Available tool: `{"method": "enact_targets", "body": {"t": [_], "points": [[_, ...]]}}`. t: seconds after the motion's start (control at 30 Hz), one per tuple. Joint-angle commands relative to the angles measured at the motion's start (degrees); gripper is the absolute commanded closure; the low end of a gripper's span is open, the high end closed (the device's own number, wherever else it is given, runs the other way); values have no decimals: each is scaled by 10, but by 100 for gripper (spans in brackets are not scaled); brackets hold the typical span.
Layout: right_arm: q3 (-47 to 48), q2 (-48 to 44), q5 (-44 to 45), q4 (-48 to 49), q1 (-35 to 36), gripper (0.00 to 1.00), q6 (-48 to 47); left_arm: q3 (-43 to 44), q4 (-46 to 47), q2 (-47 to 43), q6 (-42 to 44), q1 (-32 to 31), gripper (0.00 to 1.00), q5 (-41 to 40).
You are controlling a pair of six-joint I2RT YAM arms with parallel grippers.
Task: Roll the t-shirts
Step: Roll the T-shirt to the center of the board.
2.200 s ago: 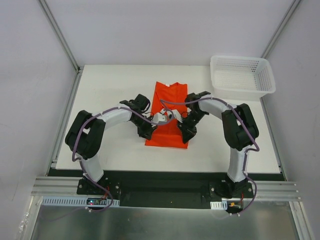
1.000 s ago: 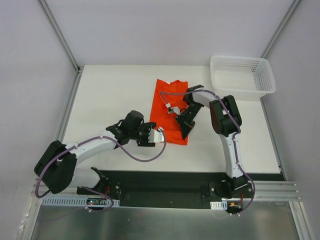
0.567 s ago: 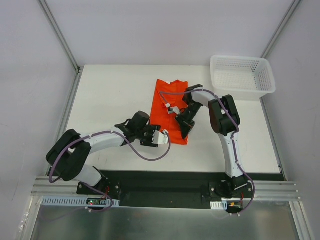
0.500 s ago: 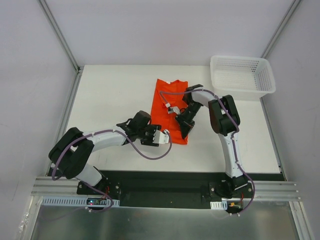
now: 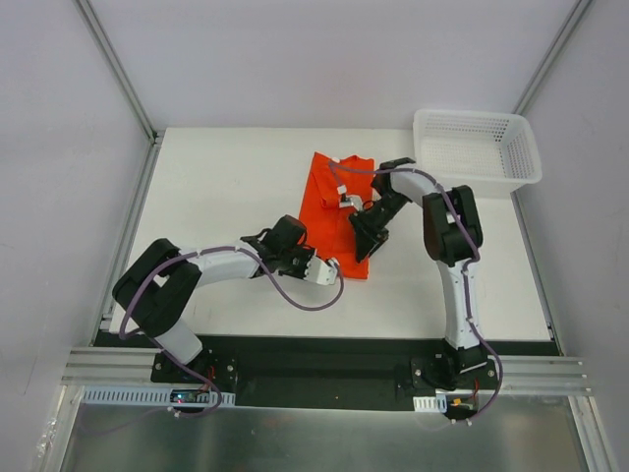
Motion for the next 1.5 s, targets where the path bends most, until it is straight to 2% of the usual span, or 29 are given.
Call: {"method": "enact_targets", "body": {"t": [0.0, 0.1, 0.13, 0.17, 0.23, 0.27, 0.3, 0.37, 0.43, 0.57, 0.83, 1.23, 1.33, 1.37, 1.43, 1.47], "points": [[19, -114, -40, 52, -80, 35, 33, 52, -151, 23, -36, -1, 100, 41], [-40, -214, -5, 145, -123, 34, 62, 111, -235, 37, -99, 8, 100, 99], [-66, -288, 16, 183, -131, 34, 71, 125, -272, 43, -116, 11, 100, 117], [-109, -327, 69, 280, -138, 34, 83, 151, -287, 53, -133, 13, 100, 130], [-253, -421, 132, 387, -134, 33, 79, 174, -308, 62, -186, 24, 100, 171], [-309, -518, 191, 505, -121, 33, 76, 189, -321, 71, -204, 28, 100, 185], [-414, -558, 202, 550, -111, 31, 44, 197, -326, 76, -233, 34, 100, 213], [-484, -646, 228, 602, -56, 30, -4, 214, -339, 91, -257, 39, 100, 235], [-551, -683, 232, 598, 3, 30, -56, 224, -346, 107, -283, 46, 100, 263], [-618, -735, 226, 593, 78, 30, -101, 250, -354, 129, -321, 60, 100, 290], [-656, -710, 229, 623, 172, 30, -140, 267, -357, 147, -338, 83, 100, 317], [-608, -567, 270, 674, 209, 31, -86, 268, -362, 147, -333, 88, 100, 326], [-595, -544, 272, 670, 207, 39, -78, 264, -363, 148, -333, 90, 100, 328], [-593, -541, 269, 665, 208, 48, -78, 263, -365, 148, -335, 92, 100, 331], [-582, -536, 251, 634, 205, 58, -81, 259, -368, 148, -335, 95, 100, 335], [-577, -534, 243, 618, 203, 67, -80, 256, -369, 147, -337, 97, 100, 337]]}}
